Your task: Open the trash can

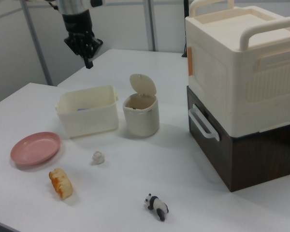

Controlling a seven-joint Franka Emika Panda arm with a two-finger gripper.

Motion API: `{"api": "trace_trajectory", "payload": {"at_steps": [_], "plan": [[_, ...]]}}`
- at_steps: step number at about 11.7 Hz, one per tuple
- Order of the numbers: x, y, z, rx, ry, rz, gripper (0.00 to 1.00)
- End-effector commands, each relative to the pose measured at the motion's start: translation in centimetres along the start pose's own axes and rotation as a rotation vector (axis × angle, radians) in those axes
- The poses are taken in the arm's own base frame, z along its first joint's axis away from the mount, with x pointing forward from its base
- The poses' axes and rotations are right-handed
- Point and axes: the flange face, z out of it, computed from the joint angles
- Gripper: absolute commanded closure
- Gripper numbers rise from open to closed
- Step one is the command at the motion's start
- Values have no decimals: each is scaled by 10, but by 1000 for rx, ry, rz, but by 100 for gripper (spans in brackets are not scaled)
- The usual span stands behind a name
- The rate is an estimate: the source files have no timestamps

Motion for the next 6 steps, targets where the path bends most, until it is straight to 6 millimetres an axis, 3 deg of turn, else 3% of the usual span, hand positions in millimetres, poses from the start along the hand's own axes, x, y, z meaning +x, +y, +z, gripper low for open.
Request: {"api": "trace_trajectory", "payload": {"at_steps": [1,4,6], "plan": [[-34,11,3,10,9,18,100],[-27,24,26,-4,32,32,100],[-26,30,30,-6,28,17,100]]}}
